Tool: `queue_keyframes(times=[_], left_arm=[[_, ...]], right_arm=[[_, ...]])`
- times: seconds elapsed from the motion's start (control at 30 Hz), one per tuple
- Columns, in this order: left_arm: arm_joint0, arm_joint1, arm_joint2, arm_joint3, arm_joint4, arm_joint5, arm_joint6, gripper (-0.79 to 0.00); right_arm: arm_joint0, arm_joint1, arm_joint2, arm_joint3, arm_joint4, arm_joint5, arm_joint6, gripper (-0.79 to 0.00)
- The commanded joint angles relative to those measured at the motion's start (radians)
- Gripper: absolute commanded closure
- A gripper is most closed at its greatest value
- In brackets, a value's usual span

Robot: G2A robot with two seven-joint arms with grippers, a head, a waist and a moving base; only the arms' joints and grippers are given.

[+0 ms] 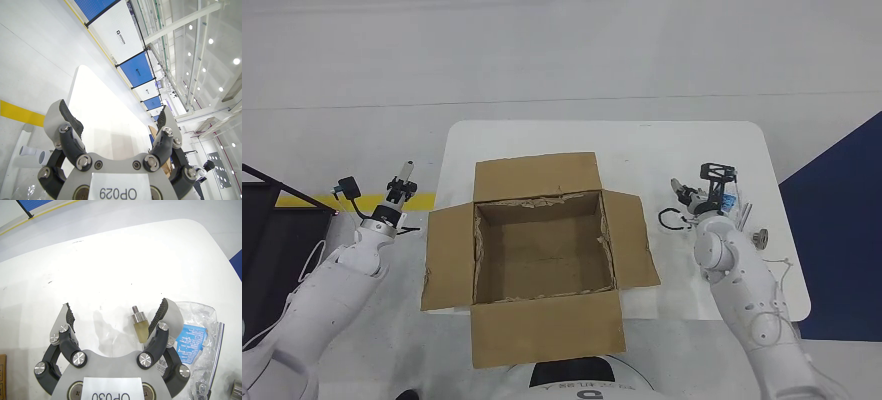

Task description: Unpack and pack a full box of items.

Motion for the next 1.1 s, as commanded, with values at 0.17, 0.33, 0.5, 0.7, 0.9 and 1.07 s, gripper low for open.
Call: queue_keyframes(times=[0.17, 0.33, 0.5, 0.7, 0.9, 1.07], left_arm=[[0.000, 0.000, 0.000, 0.000, 0.000, 0.000, 0.000, -0.785], [0.000, 0.000, 0.000, 0.000, 0.000, 0.000, 0.000, -0.785], [0.000, 0.000, 0.000, 0.000, 0.000, 0.000, 0.000, -0.785], [0.000, 0.000, 0.000, 0.000, 0.000, 0.000, 0.000, -0.785], [0.000, 0.000, 0.000, 0.000, 0.000, 0.000, 0.000, -0.785], [0.000, 0.000, 0.000, 0.000, 0.000, 0.000, 0.000, -0.785]], right_arm=[[0.005, -0.006, -0.011, 0.019, -0.009, 0.010, 0.012, -0.785], [0.009, -0.012, -0.030, 0.021, -0.025, 0.009, 0.031, -0.785], [-0.004, -0.016, -0.025, 0.003, -0.027, 0.045, 0.018, -0.785], [0.008, -0.021, -0.020, 0.033, -0.025, 0.072, 0.035, -0.570], [0.016, -0.024, -0.031, 0.060, -0.036, 0.043, 0.050, -0.252], [0.023, -0.028, -0.042, 0.082, -0.065, 0.075, 0.071, -0.135]])
